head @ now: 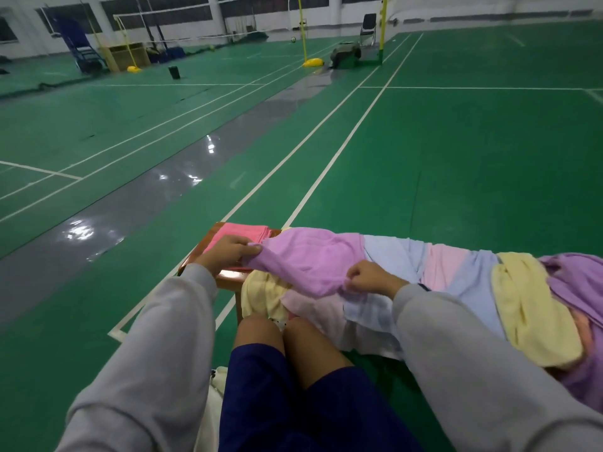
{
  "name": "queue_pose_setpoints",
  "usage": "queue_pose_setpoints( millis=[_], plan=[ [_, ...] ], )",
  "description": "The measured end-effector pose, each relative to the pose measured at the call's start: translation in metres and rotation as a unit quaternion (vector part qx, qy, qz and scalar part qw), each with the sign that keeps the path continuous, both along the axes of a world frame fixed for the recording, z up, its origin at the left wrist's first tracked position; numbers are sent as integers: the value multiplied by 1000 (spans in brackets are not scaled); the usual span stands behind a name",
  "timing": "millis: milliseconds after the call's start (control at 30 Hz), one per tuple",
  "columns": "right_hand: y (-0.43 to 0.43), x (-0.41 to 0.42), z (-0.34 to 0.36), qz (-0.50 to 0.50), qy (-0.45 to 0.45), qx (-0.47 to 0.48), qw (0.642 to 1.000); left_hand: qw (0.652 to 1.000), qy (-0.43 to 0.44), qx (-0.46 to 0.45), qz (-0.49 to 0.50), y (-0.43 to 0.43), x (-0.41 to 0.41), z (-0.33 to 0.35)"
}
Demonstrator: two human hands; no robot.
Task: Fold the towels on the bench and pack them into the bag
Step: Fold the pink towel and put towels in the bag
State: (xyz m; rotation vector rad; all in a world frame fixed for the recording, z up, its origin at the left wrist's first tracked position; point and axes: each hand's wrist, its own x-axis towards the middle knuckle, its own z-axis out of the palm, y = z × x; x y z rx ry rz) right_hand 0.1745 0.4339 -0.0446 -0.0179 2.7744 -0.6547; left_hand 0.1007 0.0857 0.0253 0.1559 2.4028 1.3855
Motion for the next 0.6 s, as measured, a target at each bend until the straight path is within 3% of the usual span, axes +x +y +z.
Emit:
queue_pose_setpoints(
  millis=[100, 167, 233, 300, 433, 533, 600],
  plan=[
    [14, -14, 27, -77, -2, -141, 987, 997, -68, -5, -25, -14, 2, 0],
    [27, -13, 38, -147, -4, -262, 954, 995, -92, 14, -31, -17, 1, 0],
    [40, -11, 38, -157, -101, -331, 925, 996, -87, 21, -18, -18, -1, 0],
    [45, -12, 40, -134, -129, -317, 930, 997, -78, 13, -3, -16, -6, -2],
    [43, -25, 30, -156, -67, -328, 929, 996, -87, -11, 14, -10, -13, -17],
    [37, -40, 20, -224, -9, -344, 912, 998, -11, -30, 56, -3, -19, -27],
    [36, -56, 13, -263, 22, -301, 916, 994, 33, -28, 102, -1, -28, -33]
  ],
)
